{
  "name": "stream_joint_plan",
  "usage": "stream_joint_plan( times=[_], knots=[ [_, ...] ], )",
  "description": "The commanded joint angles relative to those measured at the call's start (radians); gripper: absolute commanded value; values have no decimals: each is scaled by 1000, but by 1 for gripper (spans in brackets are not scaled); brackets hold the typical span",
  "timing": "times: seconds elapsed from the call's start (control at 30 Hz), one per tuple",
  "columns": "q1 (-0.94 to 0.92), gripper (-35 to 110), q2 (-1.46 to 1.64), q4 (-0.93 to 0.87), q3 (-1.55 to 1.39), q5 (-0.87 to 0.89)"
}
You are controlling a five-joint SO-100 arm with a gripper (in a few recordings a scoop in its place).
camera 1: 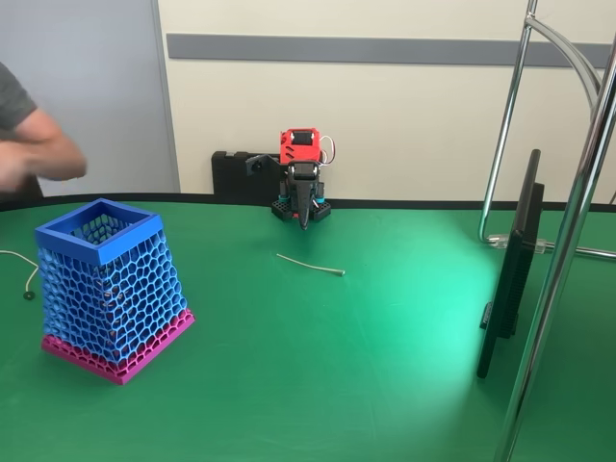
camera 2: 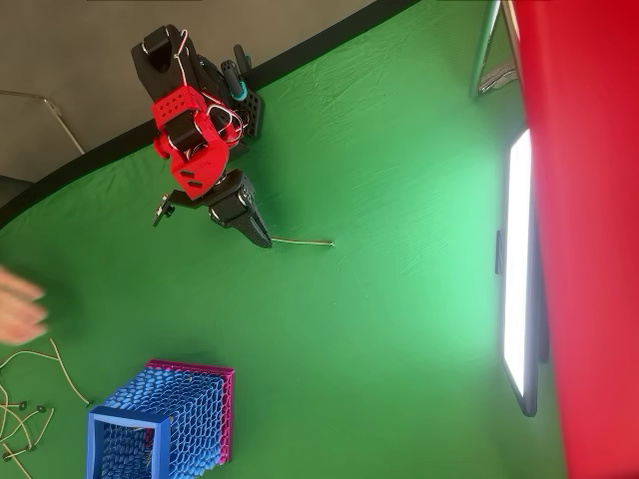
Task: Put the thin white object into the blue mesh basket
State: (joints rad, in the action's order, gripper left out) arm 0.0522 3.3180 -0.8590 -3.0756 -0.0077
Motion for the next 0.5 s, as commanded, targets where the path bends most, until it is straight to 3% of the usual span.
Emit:
stream_joint_plan(
  times=[0.0, 0.47],
  knots=[
    [5, 1, 6, -5, -8, -2],
    [3, 1, 6, -6, -8, 5]
  ],
)
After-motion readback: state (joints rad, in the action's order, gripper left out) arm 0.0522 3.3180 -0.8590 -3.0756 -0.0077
